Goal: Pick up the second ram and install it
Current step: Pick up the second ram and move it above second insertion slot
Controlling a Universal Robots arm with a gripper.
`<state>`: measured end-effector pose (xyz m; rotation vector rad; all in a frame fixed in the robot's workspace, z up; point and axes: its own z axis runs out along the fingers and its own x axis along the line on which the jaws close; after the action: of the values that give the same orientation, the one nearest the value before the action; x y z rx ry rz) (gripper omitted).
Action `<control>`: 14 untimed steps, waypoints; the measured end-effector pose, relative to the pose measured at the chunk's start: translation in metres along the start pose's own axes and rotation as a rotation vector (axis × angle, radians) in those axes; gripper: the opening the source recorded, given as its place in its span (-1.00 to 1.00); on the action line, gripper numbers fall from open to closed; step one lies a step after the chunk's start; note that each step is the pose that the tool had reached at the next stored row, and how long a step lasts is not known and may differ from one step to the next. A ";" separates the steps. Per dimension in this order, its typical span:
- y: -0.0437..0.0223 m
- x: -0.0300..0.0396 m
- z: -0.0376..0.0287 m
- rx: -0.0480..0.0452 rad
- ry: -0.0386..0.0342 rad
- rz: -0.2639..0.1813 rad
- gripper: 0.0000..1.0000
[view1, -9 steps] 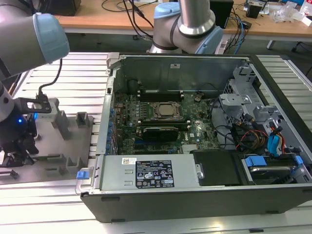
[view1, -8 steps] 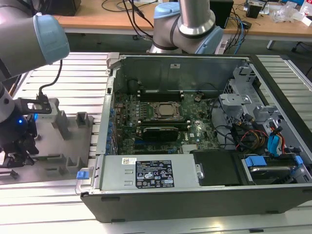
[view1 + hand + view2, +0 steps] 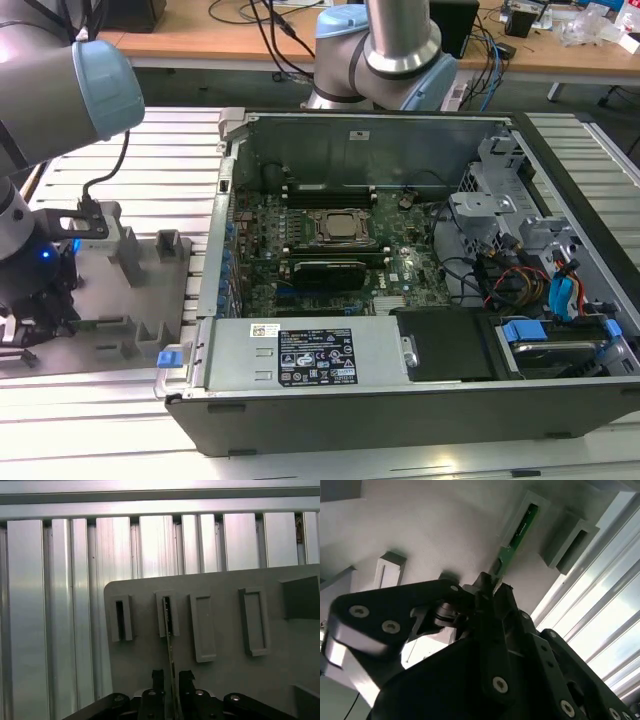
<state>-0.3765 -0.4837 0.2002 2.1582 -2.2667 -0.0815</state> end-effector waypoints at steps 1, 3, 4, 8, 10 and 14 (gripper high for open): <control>0.0000 0.0000 -0.0001 -0.0001 -0.0001 0.000 -0.56; 0.0000 0.0000 0.0000 -0.0001 -0.0005 0.000 -0.73; 0.0000 0.0000 0.0000 -0.0001 -0.0007 0.000 -0.73; 0.0000 0.0000 0.0000 -0.0002 -0.0019 0.000 -0.73; 0.0000 0.0000 0.0000 -0.0002 -0.0023 0.000 -0.73; 0.0001 0.0000 -0.0006 -0.0001 -0.0032 0.000 -0.73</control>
<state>-0.3766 -0.4837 0.2008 2.1597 -2.2682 -0.0852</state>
